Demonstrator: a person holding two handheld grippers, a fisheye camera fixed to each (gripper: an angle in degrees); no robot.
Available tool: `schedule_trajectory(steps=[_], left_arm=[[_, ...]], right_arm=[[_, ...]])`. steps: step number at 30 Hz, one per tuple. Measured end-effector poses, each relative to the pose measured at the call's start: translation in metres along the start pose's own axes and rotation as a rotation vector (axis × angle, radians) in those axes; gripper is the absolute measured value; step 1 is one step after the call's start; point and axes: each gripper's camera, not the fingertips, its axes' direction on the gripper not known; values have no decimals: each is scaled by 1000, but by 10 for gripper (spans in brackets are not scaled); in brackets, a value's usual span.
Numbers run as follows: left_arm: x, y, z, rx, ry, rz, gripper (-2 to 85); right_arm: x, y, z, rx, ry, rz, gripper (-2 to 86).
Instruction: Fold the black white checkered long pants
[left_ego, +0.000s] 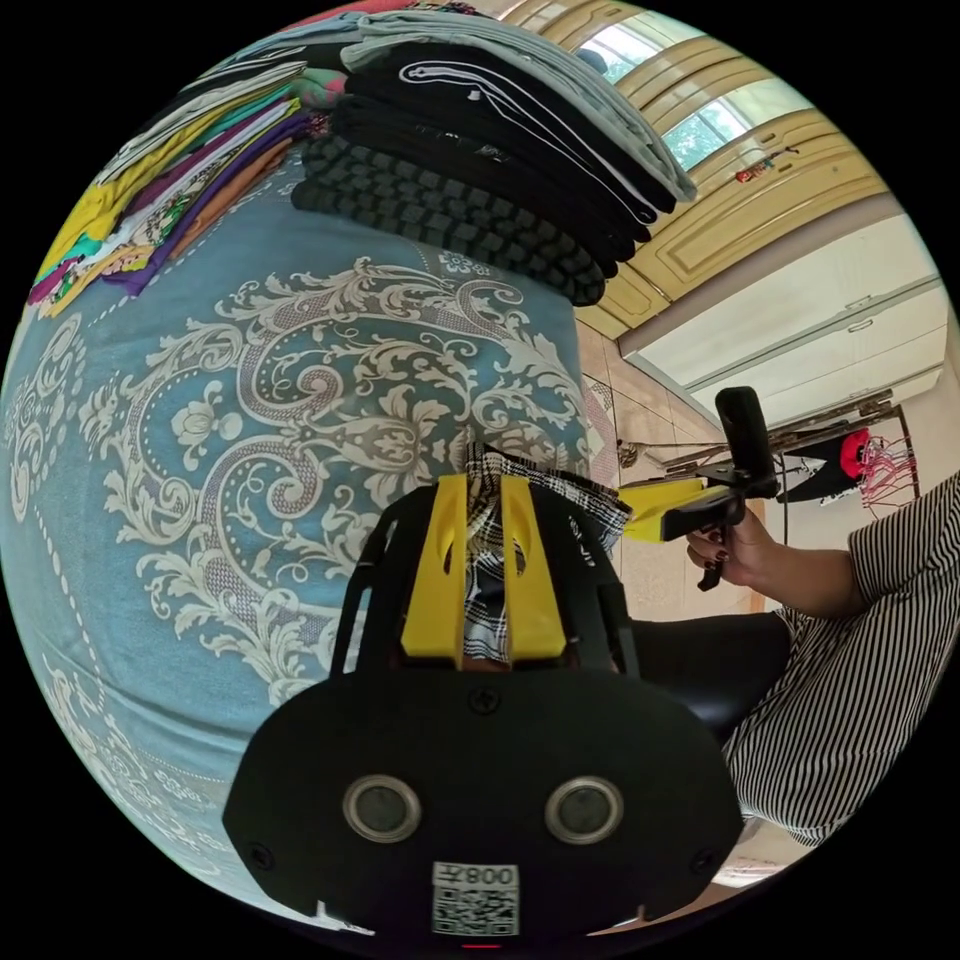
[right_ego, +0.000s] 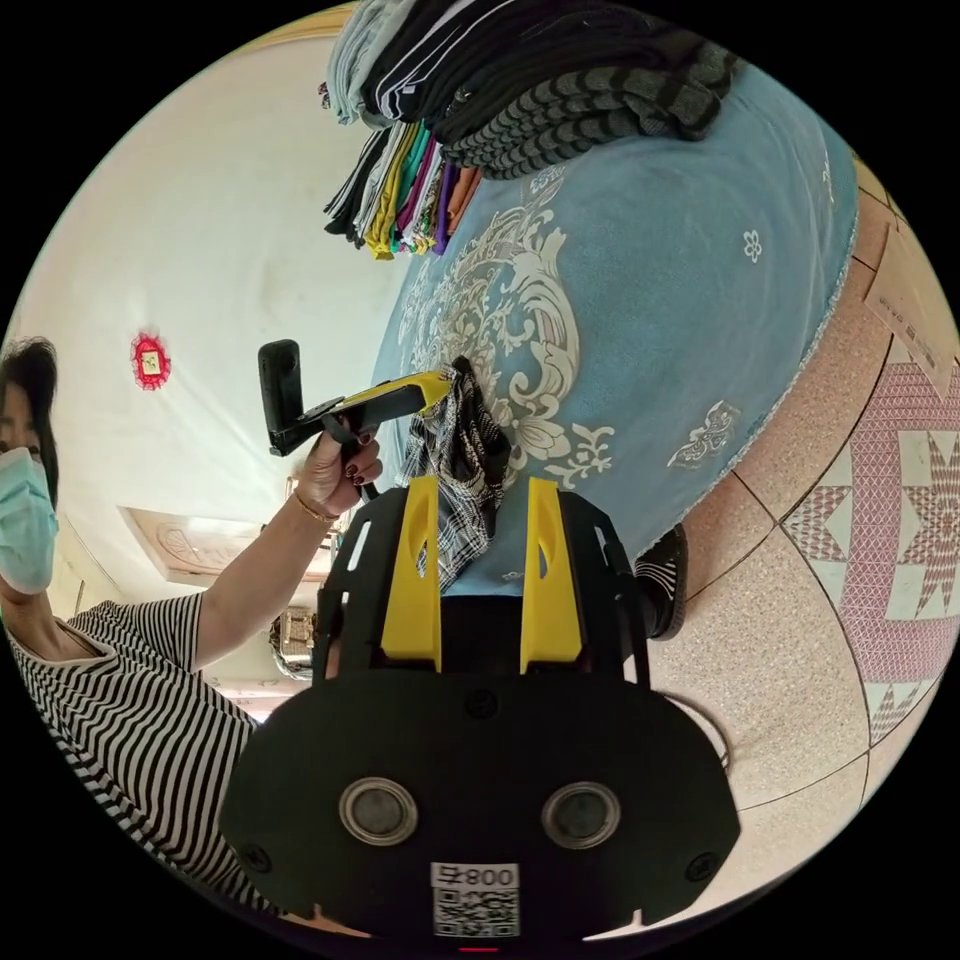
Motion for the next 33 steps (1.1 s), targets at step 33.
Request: schedule_trajectory(steps=[33], left_arm=[[86,168,-214,106,-70,112,31]], right_arm=[[-6,80,101,9,-180,-291,27]])
